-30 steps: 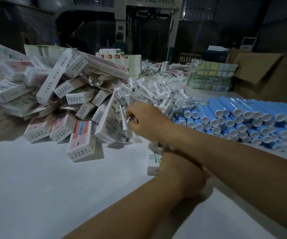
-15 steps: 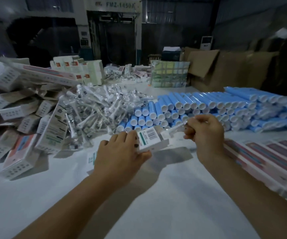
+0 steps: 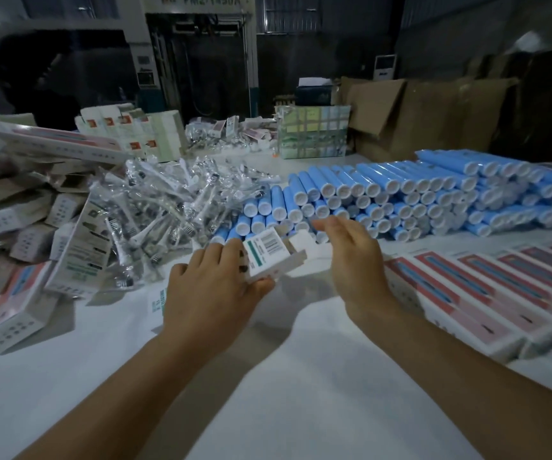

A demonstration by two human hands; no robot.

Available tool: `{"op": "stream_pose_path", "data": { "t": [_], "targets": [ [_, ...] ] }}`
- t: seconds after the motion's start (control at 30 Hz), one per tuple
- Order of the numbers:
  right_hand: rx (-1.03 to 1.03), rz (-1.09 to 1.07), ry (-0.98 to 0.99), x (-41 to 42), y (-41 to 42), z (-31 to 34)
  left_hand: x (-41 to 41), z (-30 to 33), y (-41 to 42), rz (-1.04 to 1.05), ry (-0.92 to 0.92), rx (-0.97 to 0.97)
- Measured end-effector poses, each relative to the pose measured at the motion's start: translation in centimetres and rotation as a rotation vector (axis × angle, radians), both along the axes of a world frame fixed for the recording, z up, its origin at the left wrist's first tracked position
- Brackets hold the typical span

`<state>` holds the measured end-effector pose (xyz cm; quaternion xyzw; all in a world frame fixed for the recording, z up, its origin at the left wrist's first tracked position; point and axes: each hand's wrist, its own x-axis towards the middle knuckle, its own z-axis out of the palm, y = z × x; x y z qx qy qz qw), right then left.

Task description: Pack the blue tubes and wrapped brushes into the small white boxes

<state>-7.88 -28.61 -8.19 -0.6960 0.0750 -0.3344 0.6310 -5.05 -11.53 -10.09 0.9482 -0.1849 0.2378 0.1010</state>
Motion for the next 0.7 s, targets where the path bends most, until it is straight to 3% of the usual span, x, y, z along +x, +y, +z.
{"op": "stream_pose_path", "data": {
  "t": [0.1,0.33,0.7],
  "targets": [
    [-0.081,-0.073,0.022,-0.6,-0.3,-0.4,0.5,0.0,0.6,0.051,0.001,-0.049],
    [-0.347,0.046,0.009,-1.0,2.0,-1.6,0.8,-0.4,0.4,0.110,-0.032,-0.014],
    [-0.453,0.076,0.043,-1.2,2.1,-2.0,0.2,-1.1,0.0,0.072,-0.106,0.106]
  ]
}}
